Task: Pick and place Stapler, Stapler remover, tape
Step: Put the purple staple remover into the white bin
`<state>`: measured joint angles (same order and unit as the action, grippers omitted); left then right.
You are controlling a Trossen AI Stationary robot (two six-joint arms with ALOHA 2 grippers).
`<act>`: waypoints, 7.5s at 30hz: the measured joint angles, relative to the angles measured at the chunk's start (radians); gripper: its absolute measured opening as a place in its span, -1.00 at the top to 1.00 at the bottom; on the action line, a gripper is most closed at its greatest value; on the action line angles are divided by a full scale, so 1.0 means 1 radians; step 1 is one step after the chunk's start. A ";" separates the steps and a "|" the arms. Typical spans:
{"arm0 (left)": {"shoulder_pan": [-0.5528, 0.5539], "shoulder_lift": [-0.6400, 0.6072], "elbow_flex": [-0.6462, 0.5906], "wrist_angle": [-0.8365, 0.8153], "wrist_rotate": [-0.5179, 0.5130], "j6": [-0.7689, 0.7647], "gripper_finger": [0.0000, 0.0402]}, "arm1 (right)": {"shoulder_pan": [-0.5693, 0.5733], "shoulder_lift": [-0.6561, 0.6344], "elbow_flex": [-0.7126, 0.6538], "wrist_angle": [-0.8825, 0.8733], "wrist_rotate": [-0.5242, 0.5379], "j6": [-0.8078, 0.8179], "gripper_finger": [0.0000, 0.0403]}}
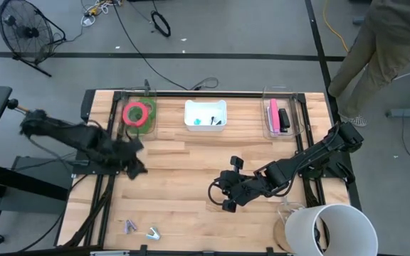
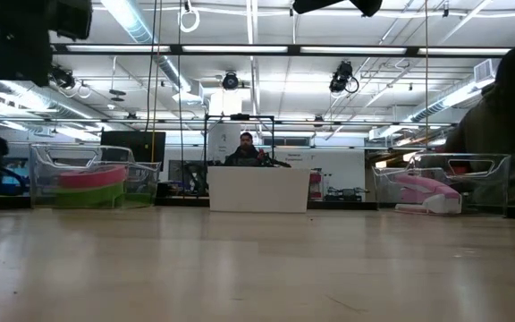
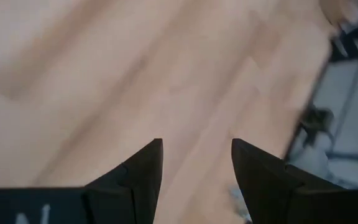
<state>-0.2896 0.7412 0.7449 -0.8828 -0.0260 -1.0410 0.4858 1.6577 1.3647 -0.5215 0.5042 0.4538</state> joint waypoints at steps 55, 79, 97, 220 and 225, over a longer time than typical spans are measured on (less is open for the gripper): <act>-0.868 0.719 0.075 0.332 -0.012 -1.128 0.43 | -0.002 0.000 0.000 0.022 0.003 -0.047 0.68; -0.904 0.805 0.074 0.446 0.080 -1.149 0.57 | -0.002 0.000 0.000 0.021 0.003 -0.044 0.68; -0.812 0.810 0.071 0.179 -0.107 -0.950 0.57 | -0.002 0.000 0.000 0.028 0.003 -0.048 0.68; 0.668 0.794 0.149 1.077 -0.216 1.002 0.80 | -0.015 0.000 0.000 0.071 0.003 -0.149 0.68; 0.727 0.886 0.174 1.117 -0.145 0.995 0.80 | -0.021 0.000 0.000 0.068 0.003 -0.184 0.68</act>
<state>0.4374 1.6269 0.9184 0.2340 -0.1707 -0.0463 0.4652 1.6577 1.3651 -0.4538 0.5076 0.2695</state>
